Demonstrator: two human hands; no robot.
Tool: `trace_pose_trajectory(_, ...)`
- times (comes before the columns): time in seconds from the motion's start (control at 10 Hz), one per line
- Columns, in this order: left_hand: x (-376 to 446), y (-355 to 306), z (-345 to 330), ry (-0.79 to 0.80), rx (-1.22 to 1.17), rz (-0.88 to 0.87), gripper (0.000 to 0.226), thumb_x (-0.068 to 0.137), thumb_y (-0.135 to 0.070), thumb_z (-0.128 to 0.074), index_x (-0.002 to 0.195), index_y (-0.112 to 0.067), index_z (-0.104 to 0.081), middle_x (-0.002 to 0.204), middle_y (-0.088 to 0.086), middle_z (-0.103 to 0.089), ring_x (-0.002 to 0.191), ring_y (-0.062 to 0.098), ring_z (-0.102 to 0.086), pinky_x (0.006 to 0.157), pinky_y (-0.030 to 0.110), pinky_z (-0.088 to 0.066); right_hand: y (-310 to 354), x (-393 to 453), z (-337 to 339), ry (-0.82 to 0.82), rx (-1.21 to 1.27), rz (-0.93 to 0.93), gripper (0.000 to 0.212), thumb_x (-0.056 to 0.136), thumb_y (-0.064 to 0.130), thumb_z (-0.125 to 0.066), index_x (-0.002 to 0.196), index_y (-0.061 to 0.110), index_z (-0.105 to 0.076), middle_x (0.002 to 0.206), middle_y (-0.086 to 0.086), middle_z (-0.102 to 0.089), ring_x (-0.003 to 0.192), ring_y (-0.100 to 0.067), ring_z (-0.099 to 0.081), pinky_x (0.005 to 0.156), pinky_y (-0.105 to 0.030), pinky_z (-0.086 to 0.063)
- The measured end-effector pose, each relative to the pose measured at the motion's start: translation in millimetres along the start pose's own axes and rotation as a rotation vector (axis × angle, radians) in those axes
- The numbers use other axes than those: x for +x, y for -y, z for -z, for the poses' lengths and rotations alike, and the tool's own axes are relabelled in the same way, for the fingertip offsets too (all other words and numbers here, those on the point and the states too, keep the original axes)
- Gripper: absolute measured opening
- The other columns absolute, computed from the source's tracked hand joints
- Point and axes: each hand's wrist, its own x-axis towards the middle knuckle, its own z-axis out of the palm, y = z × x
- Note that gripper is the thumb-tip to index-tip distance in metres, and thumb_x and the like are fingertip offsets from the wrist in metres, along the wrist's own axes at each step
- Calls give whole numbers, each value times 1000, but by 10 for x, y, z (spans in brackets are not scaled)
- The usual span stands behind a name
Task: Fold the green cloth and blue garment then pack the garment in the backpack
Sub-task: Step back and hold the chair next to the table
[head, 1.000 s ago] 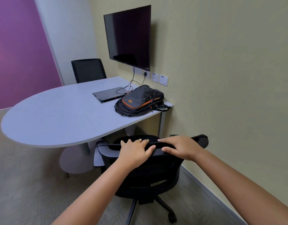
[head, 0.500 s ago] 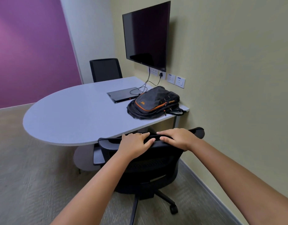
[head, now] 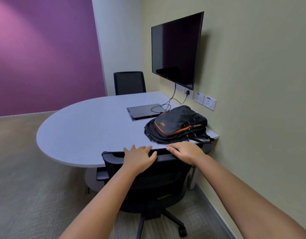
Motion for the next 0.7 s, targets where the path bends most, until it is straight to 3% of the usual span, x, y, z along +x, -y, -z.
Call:
trace_pose_trajectory(0.5, 602, -238, 21, -8, 25, 126, 53, 94, -55, -21, 142, -36, -32, 148, -6, -39, 136, 29, -31, 108, 53, -15, -528, 652, 118, 29, 35, 169, 53, 93, 61, -24, 130, 37, -52, 133, 15, -56, 124, -13, -49, 100, -36, -39)
trace_pose_trajectory(0.6, 575, -395, -9, -32, -5, 144, 56, 94, -56, -20, 146, -36, -23, 154, -5, -27, 142, 29, -20, 111, 55, -10, -677, 624, 158, 16, 27, 203, 61, 90, 66, -18, 137, 36, -43, 143, 14, -44, 133, -9, -38, 111, -42, -28)
trace_pose_trajectory(0.7, 557, -445, -95, -169, -3, 117, 62, 92, -60, -14, 148, -35, -4, 158, -7, -3, 146, 25, 1, 113, 56, -1, -726, 597, 124, -105, 9, 252, 79, 82, 73, -4, 147, 33, -22, 156, 11, -18, 143, -8, -15, 118, -48, -7)
